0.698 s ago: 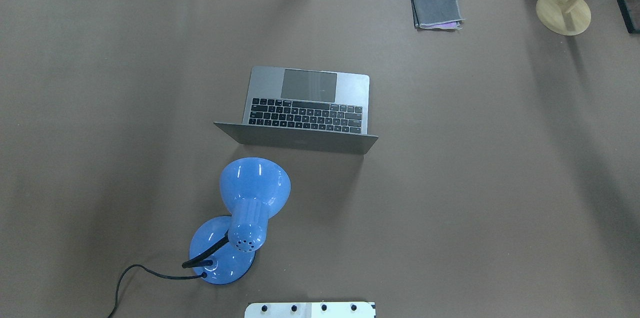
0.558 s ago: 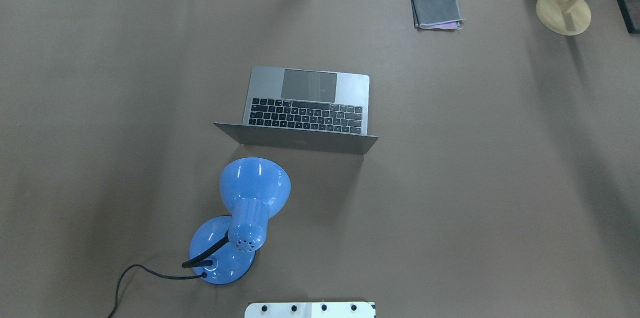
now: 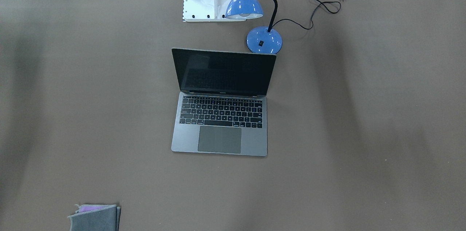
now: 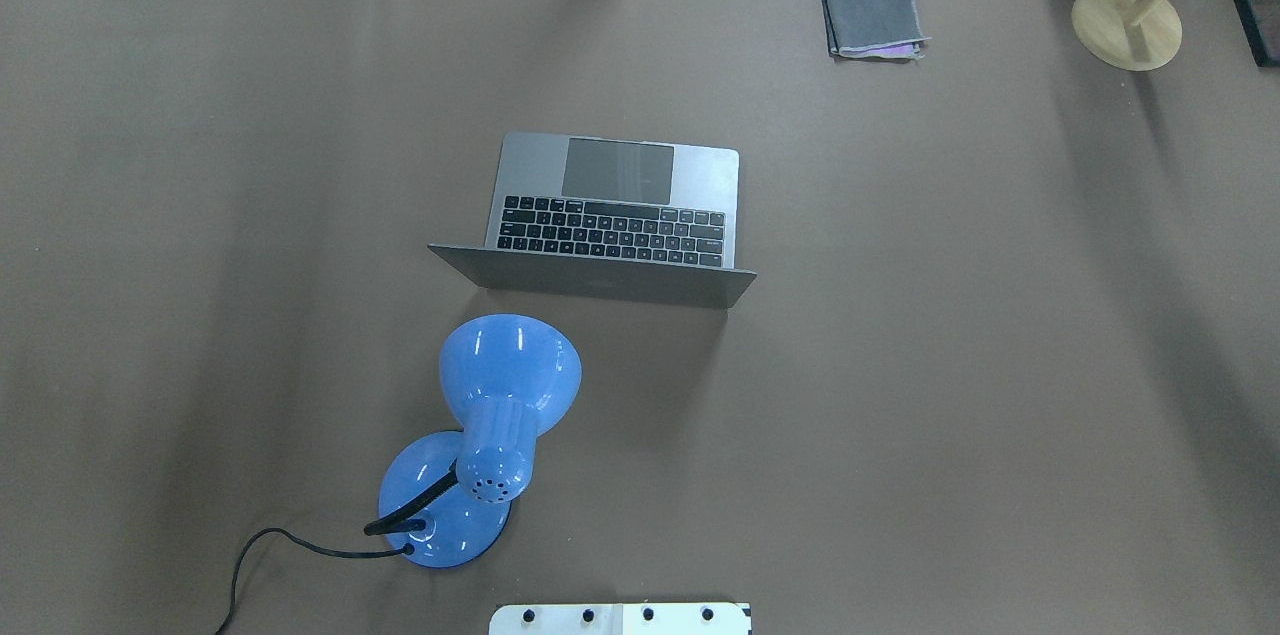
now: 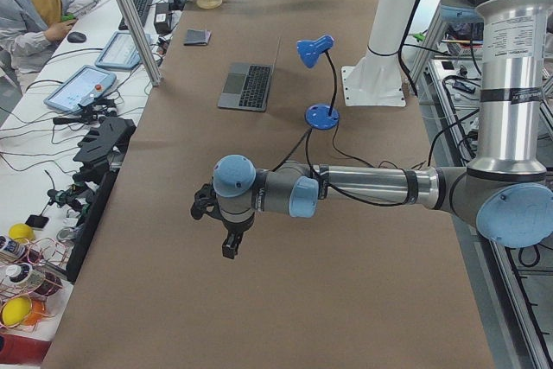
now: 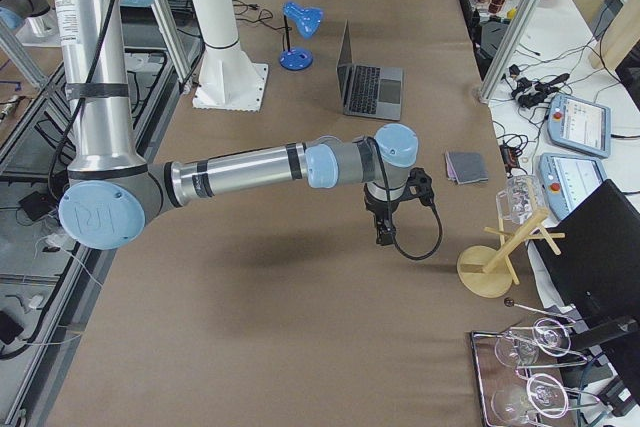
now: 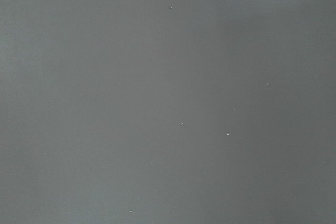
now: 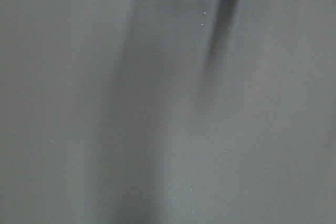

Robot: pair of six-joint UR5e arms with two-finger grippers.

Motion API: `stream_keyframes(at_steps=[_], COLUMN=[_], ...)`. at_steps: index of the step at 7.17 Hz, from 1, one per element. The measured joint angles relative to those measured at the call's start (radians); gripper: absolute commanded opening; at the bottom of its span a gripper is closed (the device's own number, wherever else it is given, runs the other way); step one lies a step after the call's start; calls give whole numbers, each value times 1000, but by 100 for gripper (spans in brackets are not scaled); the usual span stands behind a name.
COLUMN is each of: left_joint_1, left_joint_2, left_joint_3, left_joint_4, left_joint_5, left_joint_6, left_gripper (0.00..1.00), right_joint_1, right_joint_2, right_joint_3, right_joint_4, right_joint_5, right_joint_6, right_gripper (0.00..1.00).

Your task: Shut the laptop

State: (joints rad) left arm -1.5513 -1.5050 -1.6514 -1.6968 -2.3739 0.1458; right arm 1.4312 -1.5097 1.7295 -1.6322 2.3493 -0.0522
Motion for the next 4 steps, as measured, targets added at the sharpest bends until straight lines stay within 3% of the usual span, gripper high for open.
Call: stream_keyframes(at_steps=[4], left_joint_1=[2], left_joint_2=[19], left_joint_3=[0], left_joint_4=[-12], left_joint_5=[-1], left_joint_6=[-12], left_gripper=[96], right_joint_1=[-28], right_joint_2=[-1], right_joint_3=[16], right_joint_4=[0], right_joint_5=[44], right_joint_6=[0], right_gripper=[100])
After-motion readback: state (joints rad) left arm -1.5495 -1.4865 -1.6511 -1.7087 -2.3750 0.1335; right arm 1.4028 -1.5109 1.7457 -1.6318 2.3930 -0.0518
